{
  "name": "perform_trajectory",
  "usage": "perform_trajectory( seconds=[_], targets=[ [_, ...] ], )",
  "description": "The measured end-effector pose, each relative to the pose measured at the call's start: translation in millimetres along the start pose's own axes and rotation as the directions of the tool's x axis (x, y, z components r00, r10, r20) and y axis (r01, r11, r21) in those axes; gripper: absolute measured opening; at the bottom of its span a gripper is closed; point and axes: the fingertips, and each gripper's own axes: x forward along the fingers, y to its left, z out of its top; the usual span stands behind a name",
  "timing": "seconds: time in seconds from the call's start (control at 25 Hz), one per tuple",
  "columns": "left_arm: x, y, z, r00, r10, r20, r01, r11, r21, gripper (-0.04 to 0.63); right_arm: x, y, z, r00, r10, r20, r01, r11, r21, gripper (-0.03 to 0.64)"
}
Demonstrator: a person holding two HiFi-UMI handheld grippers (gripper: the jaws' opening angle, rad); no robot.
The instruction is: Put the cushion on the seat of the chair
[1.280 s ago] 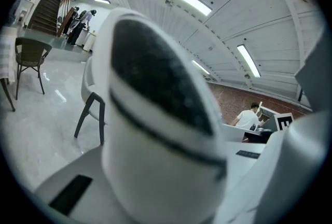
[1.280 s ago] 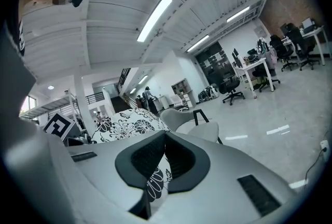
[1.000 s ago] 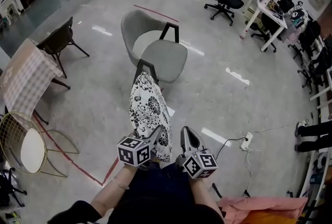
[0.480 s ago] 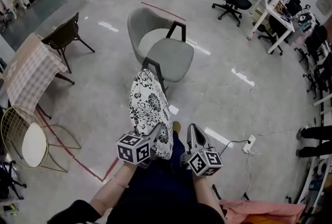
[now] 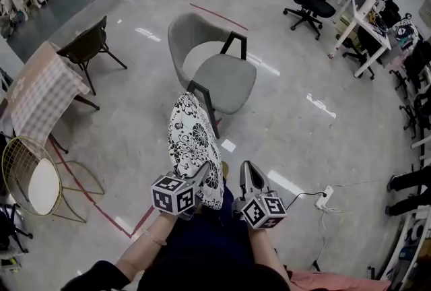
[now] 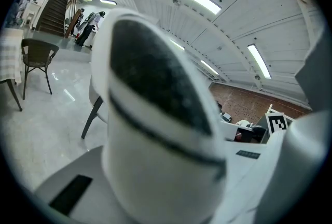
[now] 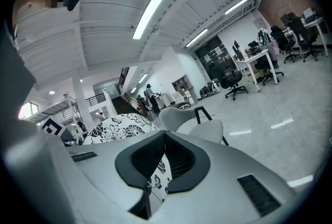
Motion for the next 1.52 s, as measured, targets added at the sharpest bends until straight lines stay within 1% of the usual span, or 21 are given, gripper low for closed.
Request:
perform_trajectory(
  seconds=[0.2, 0.4, 0.56, 0.72, 1.04, 1.52],
  targets=[
    [21, 15, 22, 1.000, 0.028, 0.011, -0.028, 1.000, -0.002, 0.025, 34, -13, 17, 1.000, 0.016, 0.006, -0.016, 1.000, -0.001, 0.011],
    [50, 26, 44, 1.000, 0.028, 0.011, -0.028, 1.000, -0.003, 0.025, 67, -30, 34, 1.000, 0.024, 0.002, -0.024, 1.000, 0.002, 0.011],
    [72, 36, 64, 0.999, 0.033, 0.015, -0.033, 0.999, -0.017, 0.025, 93, -42, 44, 0.999, 0.031, -0.017, -0.031, 1.000, -0.004, 0.011],
    [93, 41, 83, 0.999, 0.026, 0.021, -0.025, 0.999, -0.026, 0.025, 116, -55, 52, 0.999, 0.032, -0.029, -0.032, 1.000, 0.001, 0.011],
    [134, 45, 114, 1.000, 0.020, 0.006, -0.020, 1.000, -0.016, 0.025, 156, -80, 71, 0.998, 0.035, -0.045, -0.034, 0.999, 0.015, 0.011],
    [205, 49, 148, 1.000, 0.002, -0.016, -0.002, 1.000, -0.005, 0.025, 212, -131, 92, 0.998, 0.035, -0.061, -0.033, 0.999, 0.039, 0.011]
  ],
)
